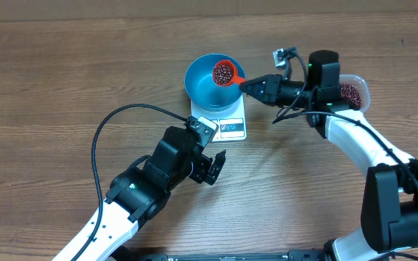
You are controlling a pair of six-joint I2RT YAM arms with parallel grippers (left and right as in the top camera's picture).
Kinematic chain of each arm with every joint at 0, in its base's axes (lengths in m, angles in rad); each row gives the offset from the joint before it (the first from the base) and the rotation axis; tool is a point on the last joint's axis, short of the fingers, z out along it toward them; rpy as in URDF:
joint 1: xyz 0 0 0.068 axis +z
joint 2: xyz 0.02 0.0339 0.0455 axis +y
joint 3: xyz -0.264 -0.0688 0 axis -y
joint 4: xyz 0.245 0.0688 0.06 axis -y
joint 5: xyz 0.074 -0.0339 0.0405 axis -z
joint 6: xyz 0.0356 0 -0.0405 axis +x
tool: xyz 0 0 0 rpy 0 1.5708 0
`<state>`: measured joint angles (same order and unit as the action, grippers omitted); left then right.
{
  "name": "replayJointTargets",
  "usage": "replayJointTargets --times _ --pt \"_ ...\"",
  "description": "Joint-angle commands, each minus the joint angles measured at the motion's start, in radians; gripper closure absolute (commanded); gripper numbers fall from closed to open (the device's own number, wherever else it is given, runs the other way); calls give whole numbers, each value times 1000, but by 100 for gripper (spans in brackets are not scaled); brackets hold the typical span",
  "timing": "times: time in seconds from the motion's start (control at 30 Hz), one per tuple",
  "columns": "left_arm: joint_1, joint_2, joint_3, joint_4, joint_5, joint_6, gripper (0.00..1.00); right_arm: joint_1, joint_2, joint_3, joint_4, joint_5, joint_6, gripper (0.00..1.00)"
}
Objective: Scoop item into bowl and weigh 150g on scale
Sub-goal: 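Carry the filled scoop with the right gripper over the blue bowl, then tilt the scoop with the right gripper to pour beans into the bowl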
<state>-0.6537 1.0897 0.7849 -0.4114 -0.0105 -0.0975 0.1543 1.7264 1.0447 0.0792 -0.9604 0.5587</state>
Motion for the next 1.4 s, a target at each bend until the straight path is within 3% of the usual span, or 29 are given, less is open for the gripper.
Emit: replayJointTargets --times 0.0,0.33,1.37 --pt "5 0 24 5 11 5 1 27 -4 4 25 75 -120 96" --pt "5 0 24 8 11 5 0 48 -3 4 18 100 -431 96" --pt "5 0 24 26 11 5 1 48 -3 4 -40 84 -965 96"
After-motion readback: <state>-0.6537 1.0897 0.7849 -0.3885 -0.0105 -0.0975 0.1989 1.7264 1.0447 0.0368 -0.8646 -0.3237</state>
